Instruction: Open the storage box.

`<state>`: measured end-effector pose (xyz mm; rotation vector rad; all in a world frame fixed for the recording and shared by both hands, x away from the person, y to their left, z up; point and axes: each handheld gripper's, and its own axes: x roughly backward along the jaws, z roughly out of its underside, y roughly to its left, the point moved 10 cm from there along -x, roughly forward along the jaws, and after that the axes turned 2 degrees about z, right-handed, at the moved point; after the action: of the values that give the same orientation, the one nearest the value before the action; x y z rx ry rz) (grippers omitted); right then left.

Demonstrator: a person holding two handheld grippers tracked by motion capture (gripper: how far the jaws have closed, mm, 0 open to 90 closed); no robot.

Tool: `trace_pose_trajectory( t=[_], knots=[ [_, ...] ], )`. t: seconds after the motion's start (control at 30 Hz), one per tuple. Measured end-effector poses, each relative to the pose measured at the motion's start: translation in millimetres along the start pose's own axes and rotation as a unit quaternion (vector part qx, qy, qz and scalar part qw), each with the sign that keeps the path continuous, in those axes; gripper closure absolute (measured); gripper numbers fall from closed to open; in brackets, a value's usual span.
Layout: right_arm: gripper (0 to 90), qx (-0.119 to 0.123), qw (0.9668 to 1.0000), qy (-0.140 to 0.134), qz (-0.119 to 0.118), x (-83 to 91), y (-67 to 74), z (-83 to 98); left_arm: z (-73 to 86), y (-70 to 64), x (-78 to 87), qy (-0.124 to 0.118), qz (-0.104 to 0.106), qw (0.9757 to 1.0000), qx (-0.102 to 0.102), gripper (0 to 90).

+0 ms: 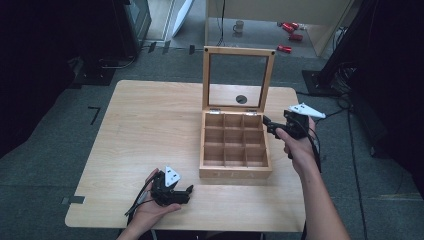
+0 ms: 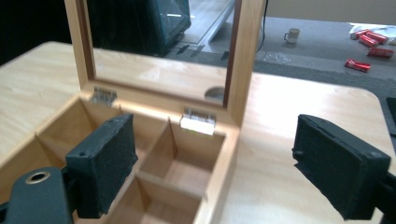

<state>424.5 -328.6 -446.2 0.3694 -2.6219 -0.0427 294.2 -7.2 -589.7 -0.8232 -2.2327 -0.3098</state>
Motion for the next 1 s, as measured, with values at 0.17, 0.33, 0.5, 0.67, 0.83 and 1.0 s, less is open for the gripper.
trace_pose_trajectory(
  t=[0.17, 0.33, 0.5, 0.67, 0.83, 1.0],
  knots=[
    [8.1, -0.006, 1.0000, 0.001, -0.003, 15.6, -1.7, 19.4, 0.0, -0.1, 0.0, 0.000, 0.000, 1.0000, 0.000, 15.0],
    [6.3, -0.010, 0.9999, 0.002, -0.003, 35.5, -8.3, 39.9, -0.1, -0.4, -0.2, -0.001, 0.000, 1.0000, 0.000, 15.1],
    [4.7, -0.008, 0.9999, 0.012, 0.003, 57.2, -17.1, 71.4, 0.0, -0.5, -0.3, 0.000, -0.001, 1.0000, -0.001, 15.0],
    [4.2, -0.014, 0.9997, 0.021, 0.008, 74.7, -25.4, 98.9, 0.0, -0.5, -0.4, 0.000, -0.001, 1.0000, -0.001, 15.0],
    [3.7, -0.020, 0.9992, 0.032, 0.014, 88.9, -35.4, 126.0, -0.3, -0.7, -0.7, -0.001, -0.002, 1.0000, 0.000, 15.0],
    [2.7, -0.034, 0.9985, 0.041, 0.015, 98.2, -43.7, 145.9, -0.3, -0.7, -0.7, -0.001, -0.002, 1.0000, 0.000, 15.0]
  ],
)
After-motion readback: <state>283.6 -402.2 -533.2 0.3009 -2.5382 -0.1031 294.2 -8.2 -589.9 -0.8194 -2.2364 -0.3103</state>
